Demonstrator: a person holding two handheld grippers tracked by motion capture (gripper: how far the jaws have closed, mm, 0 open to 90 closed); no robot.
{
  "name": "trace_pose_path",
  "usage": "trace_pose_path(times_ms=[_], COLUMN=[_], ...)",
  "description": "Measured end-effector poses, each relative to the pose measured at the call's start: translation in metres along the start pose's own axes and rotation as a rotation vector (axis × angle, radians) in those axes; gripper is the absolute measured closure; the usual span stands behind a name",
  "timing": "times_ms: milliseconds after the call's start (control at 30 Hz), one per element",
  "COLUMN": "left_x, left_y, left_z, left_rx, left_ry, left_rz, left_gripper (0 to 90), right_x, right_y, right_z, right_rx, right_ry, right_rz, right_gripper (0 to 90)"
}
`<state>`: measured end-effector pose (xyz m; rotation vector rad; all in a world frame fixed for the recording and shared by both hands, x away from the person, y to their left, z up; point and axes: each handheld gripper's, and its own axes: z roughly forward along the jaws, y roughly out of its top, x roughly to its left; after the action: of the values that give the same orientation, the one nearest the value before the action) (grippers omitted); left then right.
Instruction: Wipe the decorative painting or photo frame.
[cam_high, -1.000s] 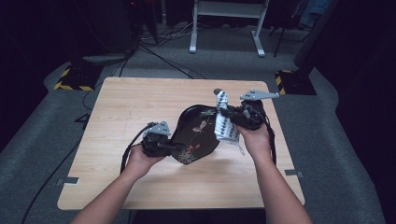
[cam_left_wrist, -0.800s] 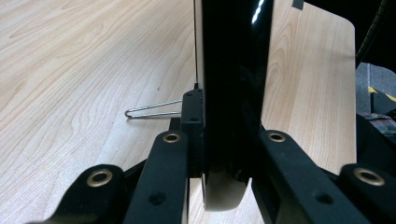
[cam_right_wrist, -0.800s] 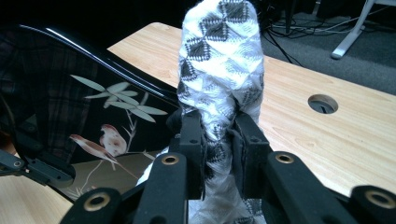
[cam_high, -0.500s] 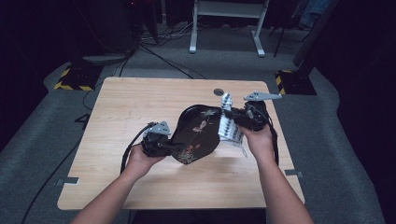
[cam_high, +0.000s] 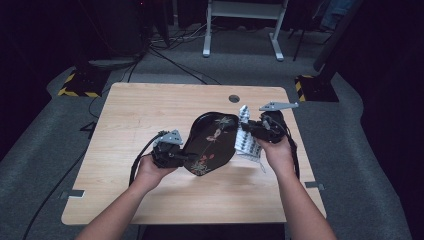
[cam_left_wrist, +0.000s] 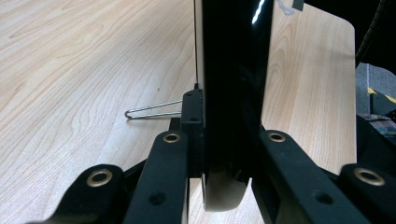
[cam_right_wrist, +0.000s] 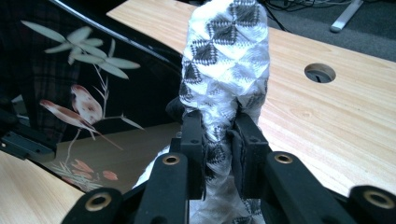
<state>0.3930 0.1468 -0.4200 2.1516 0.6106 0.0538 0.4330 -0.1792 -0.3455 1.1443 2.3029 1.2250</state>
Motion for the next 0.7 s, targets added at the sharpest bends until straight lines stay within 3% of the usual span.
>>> trace_pose_path(times_ms=[700], left_x=[-0.001], left_y=[0.001], left_z=[0.0], left_rx=[0.006], left_ry=[0.009], left_rz=[0.005], left_gripper=[79.5], right_x=[-0.003], right_y=[-0.012], right_z=[0.019], right_rx=[0.12], right_ry=[0.015], right_rz=[0.006], right_gripper=[77.3])
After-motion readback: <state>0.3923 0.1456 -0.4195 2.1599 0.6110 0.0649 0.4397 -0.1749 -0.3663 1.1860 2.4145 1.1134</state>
